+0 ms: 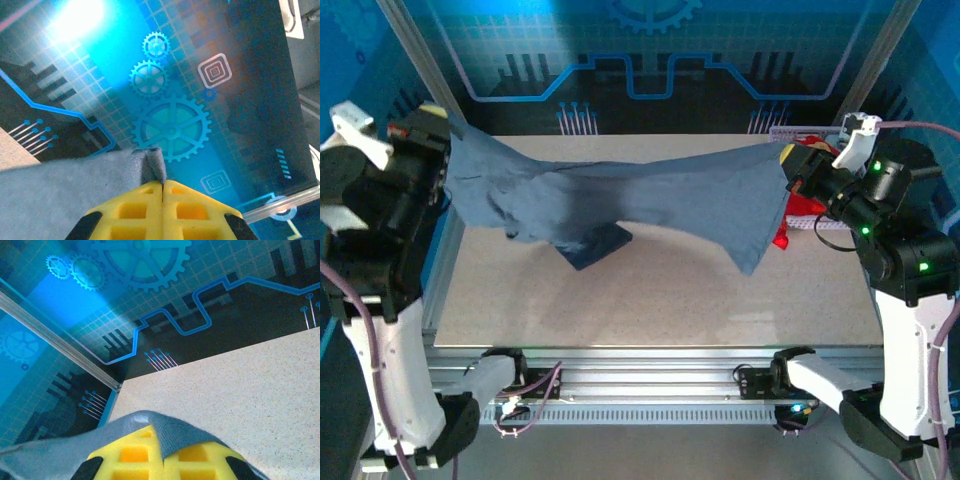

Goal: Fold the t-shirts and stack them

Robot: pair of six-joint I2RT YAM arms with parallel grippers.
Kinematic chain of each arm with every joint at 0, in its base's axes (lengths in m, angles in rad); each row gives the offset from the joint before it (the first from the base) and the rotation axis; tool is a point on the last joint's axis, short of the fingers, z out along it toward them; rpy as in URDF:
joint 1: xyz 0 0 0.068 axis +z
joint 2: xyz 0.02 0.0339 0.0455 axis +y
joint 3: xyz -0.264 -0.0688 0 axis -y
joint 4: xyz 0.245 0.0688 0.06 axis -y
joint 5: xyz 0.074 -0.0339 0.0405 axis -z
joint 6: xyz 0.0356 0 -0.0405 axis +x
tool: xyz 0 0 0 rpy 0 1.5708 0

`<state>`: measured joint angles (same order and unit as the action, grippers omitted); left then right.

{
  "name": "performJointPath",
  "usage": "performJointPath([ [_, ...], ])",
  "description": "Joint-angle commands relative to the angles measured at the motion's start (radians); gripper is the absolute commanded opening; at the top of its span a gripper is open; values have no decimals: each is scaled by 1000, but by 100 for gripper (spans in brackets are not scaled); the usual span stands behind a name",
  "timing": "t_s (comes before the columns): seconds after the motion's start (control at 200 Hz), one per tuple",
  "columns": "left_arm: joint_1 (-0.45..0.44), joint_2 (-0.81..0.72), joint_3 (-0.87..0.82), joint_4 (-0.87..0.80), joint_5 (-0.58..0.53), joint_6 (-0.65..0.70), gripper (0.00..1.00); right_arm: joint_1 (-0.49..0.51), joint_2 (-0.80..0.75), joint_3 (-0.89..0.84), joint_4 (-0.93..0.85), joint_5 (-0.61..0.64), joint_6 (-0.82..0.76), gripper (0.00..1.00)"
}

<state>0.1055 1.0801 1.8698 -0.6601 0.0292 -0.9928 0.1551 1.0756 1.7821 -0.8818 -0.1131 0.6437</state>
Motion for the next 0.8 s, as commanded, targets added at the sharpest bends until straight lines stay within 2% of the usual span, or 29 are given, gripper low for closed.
performJointPath([
  [0.0, -1, 154, 21, 25, 90, 6, 0, -28, 103, -11, 46, -40, 26, 0],
  [0.125, 23, 307, 45, 107, 152, -25, 0, -51, 251, 30, 112, -94, 45, 0],
  [0.295, 83, 566, 239, 188, 262, -76, 0, -68, 492, 228, 153, -127, 55, 0],
  [0.415, 114, 734, 536, 217, 361, -119, 0, -82, 660, 519, 88, -130, 45, 0],
  [0.52, 147, 846, 889, 186, 371, -135, 0, -102, 746, 739, 86, -131, 49, 0],
  [0.605, 198, 822, 944, 307, 366, -236, 0, -131, 774, 849, 126, -144, 80, 0],
  [0.715, 260, 700, 844, 465, 363, -298, 0, -181, 763, 887, 210, -172, 137, 0],
  [0.795, 266, 599, 750, 470, 402, -286, 0, -201, 750, 880, 219, -190, 157, 0],
])
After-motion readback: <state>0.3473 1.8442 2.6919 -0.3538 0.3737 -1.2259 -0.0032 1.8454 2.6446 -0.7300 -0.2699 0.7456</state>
